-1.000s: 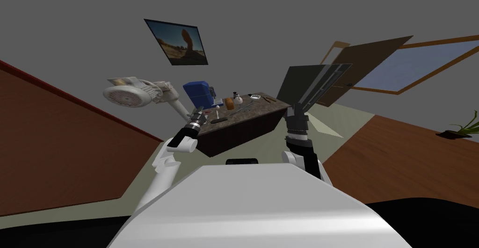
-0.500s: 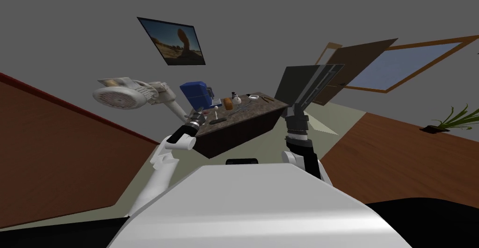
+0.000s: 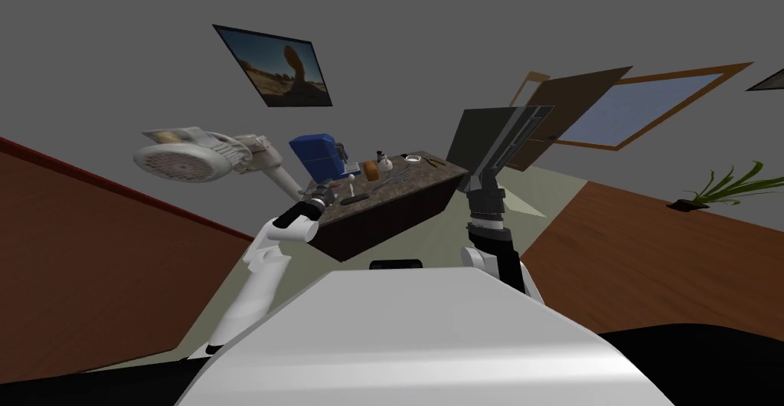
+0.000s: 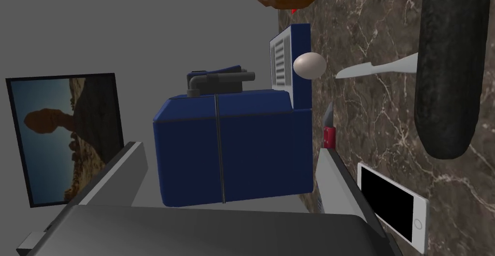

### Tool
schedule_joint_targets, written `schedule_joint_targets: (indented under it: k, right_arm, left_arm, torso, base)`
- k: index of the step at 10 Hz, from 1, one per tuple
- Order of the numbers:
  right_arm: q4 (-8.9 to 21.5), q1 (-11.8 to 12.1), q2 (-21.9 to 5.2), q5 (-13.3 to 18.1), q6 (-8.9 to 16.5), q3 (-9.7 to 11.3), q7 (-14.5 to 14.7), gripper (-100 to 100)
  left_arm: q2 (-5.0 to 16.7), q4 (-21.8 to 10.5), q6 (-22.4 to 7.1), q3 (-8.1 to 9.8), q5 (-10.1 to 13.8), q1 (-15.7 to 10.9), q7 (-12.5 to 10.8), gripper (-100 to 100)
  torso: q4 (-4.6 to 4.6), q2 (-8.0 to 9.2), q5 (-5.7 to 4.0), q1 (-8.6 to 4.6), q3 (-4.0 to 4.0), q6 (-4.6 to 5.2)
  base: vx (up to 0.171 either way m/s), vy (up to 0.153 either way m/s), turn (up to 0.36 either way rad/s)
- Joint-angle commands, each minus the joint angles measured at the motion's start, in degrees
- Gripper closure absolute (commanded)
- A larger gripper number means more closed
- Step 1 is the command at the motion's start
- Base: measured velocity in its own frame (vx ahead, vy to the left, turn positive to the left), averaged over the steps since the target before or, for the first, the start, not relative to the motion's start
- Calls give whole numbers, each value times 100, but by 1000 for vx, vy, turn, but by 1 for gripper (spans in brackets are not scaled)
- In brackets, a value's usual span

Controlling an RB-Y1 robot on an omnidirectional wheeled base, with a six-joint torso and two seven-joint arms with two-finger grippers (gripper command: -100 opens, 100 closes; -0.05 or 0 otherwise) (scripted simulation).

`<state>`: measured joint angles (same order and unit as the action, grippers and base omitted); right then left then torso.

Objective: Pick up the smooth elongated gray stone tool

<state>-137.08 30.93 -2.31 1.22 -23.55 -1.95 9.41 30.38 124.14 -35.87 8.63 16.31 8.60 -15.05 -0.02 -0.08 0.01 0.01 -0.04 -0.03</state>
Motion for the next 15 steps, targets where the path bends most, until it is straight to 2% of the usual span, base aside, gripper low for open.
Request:
schedule_joint_targets:
  k: [1, 3, 4, 6, 7, 8, 9, 12, 14, 15]
  right_arm:
    - [0, 0, 0, 0, 0, 0, 0, 0]
    - [0, 0, 0, 0, 0, 0, 0, 0]
    - [0, 0, 0, 0, 0, 0, 0, 0]
    - [0, 0, 0, 0, 0, 0, 0, 0]
    - [0, 0, 0, 0, 0, 0, 0, 0]
    - [0, 0, 0, 0, 0, 0, 0, 0]
    - [0, 0, 0, 0, 0, 0, 0, 0]
    - [0, 0, 0, 0, 0, 0, 0, 0]
    - [0, 1, 0, 0, 0, 0, 0, 0]
    - [0, 0, 0, 0, 0, 0, 0, 0]
  left_arm:
    - [163, -163, -286, 66, 158, -118, -157, -100]
    - [163, -163, -552, 66, 158, -118, -157, -100]
    - [276, -274, -752, 116, 275, -212, -290, -100]
    - [276, -274, -975, 116, 275, -212, -290, -100]
    - [385, -391, -1200, 165, 393, -302, -419, -100]
    - [385, -391, -1366, 165, 393, -302, -419, -100]
    - [385, -391, -1394, 165, 393, -302, -419, -100]
    - [588, -640, -1959, 256, 632, -471, -666, -100]
    - [588, -640, -2214, 256, 632, -471, -666, -100]
    - [680, -770, -2417, 299, 751, -549, -783, -100]
  torso:
    - [0, 0, 0, 0, 0, 0]
    - [-1, -3, 0, 0, -2, 0]
    - [0, -1, 0, -2, -1, -1]
    - [-1, -5, 0, -2, -3, -1]
    - [0, -1, 0, -2, -1, -2]
    - [-1, -5, -1, -4, -3, 2]
    - [-2, -6, 0, -4, -3, -1]
    - [-2, -9, 0, -3, -5, -1]
    - [-4, -16, -1, -6, -10, -1]
    - [-2, -7, -1, -4, -4, -2]
  base:
    - [17, 4, -85]
    - [15, -1, -21]
    - [24, -8, -101]
    - [18, -2, -16]
    - [24, -10, -90]
    - [26, -7, -52]
    - [16, -2, 8]
    - [42, -7, -74]
    - [36, -10, -17]
    - [30, -8, -60]
